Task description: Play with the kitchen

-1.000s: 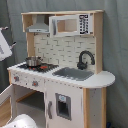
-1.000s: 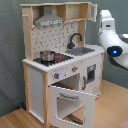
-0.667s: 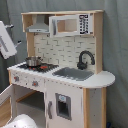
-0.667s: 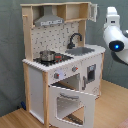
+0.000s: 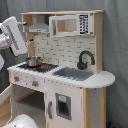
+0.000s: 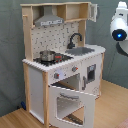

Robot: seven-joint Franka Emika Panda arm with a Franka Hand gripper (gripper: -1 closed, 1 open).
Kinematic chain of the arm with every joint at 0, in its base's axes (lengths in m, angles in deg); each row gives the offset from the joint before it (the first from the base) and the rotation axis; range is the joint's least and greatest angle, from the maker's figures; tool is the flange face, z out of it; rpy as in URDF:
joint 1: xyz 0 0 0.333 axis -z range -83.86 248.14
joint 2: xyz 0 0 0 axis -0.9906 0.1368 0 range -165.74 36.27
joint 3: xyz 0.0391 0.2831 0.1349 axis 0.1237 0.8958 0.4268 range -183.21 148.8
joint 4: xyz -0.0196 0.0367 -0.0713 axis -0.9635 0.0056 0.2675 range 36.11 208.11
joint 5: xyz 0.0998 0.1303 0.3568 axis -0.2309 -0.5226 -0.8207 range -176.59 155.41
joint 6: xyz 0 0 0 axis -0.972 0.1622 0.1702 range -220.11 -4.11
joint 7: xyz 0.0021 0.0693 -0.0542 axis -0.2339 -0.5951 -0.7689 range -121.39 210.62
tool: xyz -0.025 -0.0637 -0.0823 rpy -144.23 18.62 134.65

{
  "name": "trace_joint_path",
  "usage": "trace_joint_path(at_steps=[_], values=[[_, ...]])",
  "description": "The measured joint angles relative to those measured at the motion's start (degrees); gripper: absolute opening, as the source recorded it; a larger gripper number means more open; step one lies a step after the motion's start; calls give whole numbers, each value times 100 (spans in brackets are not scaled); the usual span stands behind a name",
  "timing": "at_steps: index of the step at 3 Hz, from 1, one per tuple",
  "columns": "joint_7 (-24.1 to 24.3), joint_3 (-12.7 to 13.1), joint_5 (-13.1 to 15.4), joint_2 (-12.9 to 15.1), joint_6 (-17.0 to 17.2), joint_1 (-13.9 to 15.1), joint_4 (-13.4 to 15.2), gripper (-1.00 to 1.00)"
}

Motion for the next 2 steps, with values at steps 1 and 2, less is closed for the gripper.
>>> trace_joint_path(at_steps=[1,2], values=[[195,-319,97,16,266,21,333,100],[376,-630,281,247,178,222,638,100]])
